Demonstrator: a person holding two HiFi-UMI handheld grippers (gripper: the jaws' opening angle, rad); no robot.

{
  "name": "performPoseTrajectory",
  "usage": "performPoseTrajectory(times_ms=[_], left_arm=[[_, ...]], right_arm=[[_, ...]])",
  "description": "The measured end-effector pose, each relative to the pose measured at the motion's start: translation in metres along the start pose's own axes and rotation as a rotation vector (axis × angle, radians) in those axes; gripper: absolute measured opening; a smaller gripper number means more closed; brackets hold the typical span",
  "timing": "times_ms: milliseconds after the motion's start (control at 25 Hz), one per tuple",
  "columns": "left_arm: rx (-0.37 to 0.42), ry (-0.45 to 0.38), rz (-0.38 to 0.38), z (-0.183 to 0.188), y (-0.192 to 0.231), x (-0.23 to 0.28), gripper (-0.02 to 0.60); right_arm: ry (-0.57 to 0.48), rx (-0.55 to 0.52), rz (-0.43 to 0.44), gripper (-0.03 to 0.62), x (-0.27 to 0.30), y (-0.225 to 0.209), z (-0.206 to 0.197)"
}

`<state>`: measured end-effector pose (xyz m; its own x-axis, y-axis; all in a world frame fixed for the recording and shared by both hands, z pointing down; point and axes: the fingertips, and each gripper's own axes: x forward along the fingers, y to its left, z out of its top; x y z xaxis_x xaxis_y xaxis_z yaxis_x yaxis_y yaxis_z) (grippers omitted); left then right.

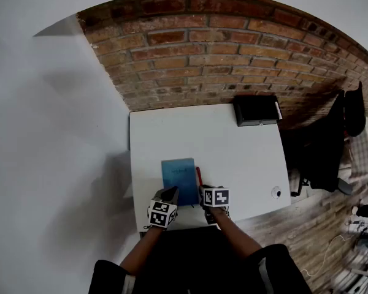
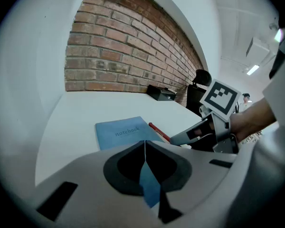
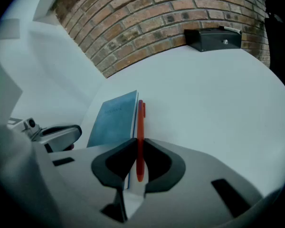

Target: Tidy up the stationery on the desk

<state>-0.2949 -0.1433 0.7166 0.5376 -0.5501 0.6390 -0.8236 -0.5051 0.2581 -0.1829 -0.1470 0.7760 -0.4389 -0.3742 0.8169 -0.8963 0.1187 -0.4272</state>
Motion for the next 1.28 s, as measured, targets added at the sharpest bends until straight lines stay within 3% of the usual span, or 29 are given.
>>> performPoseTrajectory(times_ms=[520, 880, 1280], left_arm=[[-0.003, 0.004, -0.014, -0.002, 0.009, 0.000, 0.018], [-0.007, 0.010, -0.017, -0.005, 0.008, -0.002, 0.018], [-0.011, 0.022, -0.020, -0.012, 0.007, -0.004, 0.018]], right_arm=[[0.007, 0.075, 0.079, 0.064, 0.007, 0.009, -0.003], [0.008, 0.090, 0.186, 0.064, 0.004, 0.016, -0.002], [0.002, 0.142, 0.223, 0.066, 0.008, 0.017, -0.001]])
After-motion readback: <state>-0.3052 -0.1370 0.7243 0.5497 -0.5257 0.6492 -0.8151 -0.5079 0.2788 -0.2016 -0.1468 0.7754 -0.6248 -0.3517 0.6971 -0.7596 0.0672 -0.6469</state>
